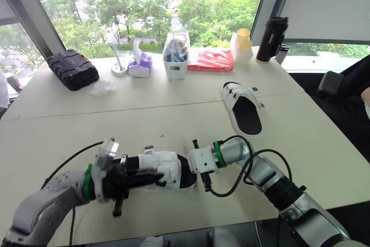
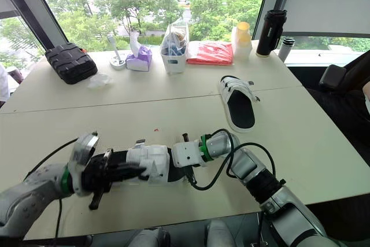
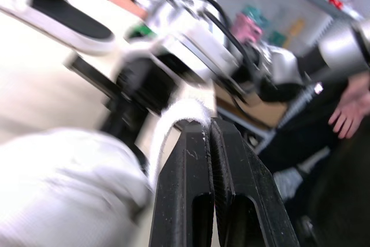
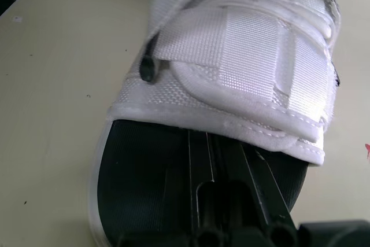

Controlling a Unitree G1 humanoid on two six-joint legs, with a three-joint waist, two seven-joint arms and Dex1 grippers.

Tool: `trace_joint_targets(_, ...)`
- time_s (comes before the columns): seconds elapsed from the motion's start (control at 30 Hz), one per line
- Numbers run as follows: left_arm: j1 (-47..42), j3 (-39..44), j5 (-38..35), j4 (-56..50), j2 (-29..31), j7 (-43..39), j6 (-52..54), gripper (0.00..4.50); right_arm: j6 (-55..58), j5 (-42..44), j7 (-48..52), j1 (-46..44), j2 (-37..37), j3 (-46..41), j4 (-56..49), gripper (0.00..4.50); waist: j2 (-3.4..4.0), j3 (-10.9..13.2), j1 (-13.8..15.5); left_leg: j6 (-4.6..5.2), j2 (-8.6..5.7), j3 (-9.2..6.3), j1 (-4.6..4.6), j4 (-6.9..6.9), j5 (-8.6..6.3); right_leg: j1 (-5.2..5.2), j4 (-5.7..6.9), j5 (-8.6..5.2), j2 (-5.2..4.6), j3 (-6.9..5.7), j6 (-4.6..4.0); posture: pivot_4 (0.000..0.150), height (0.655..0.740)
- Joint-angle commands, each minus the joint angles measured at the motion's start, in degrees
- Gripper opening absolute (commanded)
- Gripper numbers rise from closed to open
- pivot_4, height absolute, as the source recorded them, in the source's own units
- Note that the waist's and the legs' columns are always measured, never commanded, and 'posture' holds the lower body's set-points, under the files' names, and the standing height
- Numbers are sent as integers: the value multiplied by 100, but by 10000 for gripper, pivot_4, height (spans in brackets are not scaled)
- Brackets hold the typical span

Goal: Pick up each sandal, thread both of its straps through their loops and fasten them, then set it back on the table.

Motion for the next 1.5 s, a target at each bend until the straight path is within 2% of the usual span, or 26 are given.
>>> trace_joint_targets(0.03,-606,21,-27,184,-228,230,66,523,139,-323,23,112,-80,180,317,0,-2,1,8,-1,-1,0,-1,1,1,0,0,1,0,0,0,1500,7400)
trace_joint_targets(0.2,-1134,-333,311,648,-438,269,308,523,154,-323,-6,117,-90,173,306,0,-7,4,20,-5,-6,-1,-4,4,3,0,0,3,-2,0,-3,1500,7400)
trace_joint_targets(0.4,-1312,-282,134,799,-569,488,944,523,173,-326,-37,144,-116,150,283,0,-10,6,21,-6,-4,-2,-3,4,3,1,0,3,-2,1,-2,1500,7400)
trace_joint_targets(0.5,-1322,-176,52,774,-633,627,1137,9287,179,-332,-51,153,-119,156,274,0,-10,6,21,-6,-4,-3,-2,5,3,3,0,4,-4,1,-2,1500,7400)
trace_joint_targets(0.7,-1248,-111,-18,573,-815,995,1356,38484,179,-325,-67,140,-105,155,295,0,-10,5,16,-7,-3,-3,-1,5,4,4,-1,6,-4,2,3,1500,7400)
trace_joint_targets(0.97,-1504,-4,308,679,-890,1144,1041,38484,170,-329,-73,116,-82,161,330,0,-12,6,18,-15,-4,-4,-1,5,9,4,-1,12,-5,2,13,1500,7400)
trace_joint_targets(1.3,-2589,-1037,1466,1643,10,-785,494,38484,133,-346,-79,66,-64,171,388,0,-15,8,9,-26,-13,5,-3,2,15,4,-1,10,-2,-2,8,1500,7400)
trace_joint_targets(1.5,-3419,-1544,2074,2608,-135,-1507,166,38484,134,-363,-108,63,-66,171,385,0,-16,8,2,-26,-14,7,-3,3,15,4,0,12,0,-6,13,1500,7400)
